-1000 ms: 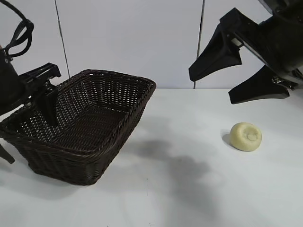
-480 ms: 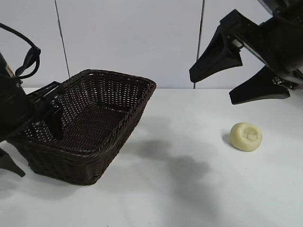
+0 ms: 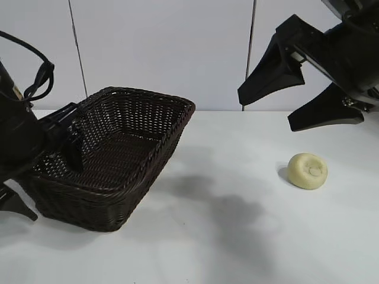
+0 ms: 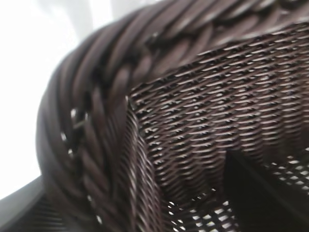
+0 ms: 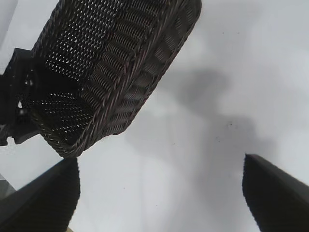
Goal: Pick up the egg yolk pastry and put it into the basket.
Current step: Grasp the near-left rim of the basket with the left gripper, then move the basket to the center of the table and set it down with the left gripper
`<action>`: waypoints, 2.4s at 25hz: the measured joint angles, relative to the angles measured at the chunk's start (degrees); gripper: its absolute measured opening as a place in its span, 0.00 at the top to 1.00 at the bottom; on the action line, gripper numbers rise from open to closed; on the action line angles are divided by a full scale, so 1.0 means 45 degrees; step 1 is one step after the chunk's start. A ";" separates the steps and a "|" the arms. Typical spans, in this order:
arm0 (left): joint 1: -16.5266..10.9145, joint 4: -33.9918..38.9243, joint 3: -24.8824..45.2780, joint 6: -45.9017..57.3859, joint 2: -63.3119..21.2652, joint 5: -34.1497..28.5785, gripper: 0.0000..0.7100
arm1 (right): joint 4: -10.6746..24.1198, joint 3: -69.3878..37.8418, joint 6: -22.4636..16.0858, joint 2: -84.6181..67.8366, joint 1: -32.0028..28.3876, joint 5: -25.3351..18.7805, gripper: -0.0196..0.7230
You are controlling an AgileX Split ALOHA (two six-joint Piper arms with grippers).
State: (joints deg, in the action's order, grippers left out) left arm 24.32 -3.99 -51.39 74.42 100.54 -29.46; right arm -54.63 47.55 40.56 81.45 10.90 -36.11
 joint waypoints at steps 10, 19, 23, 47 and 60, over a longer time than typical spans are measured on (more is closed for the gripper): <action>-0.0002 -0.0715 0.0000 0.0089 0.0000 -0.0009 0.86 | 0.0029 0.0000 -0.0011 0.0000 0.0000 0.0000 0.09; -0.0015 -0.0691 -0.1141 -0.0392 0.0025 -0.1142 0.86 | 0.0029 0.0000 -0.0047 0.0000 0.0000 0.0000 0.09; -0.0347 -0.0721 -0.1914 -0.1480 0.0079 -0.1832 0.86 | 0.0029 0.0000 -0.0047 0.0000 0.0000 0.0000 0.09; -0.2650 -0.3979 -0.5388 -1.5841 0.0150 -0.6160 0.86 | 0.0067 0.0000 -0.0103 0.0000 0.0000 -0.0011 0.09; -0.2663 -0.3956 -0.6508 -1.6951 0.1566 -0.7196 0.86 | 0.0137 0.0000 -0.0342 0.0000 0.0000 -0.0033 0.09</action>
State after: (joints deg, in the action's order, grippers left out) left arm 12.33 -21.79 -80.67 -1.86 107.59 -61.84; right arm -54.01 47.55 39.02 81.45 10.90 -36.26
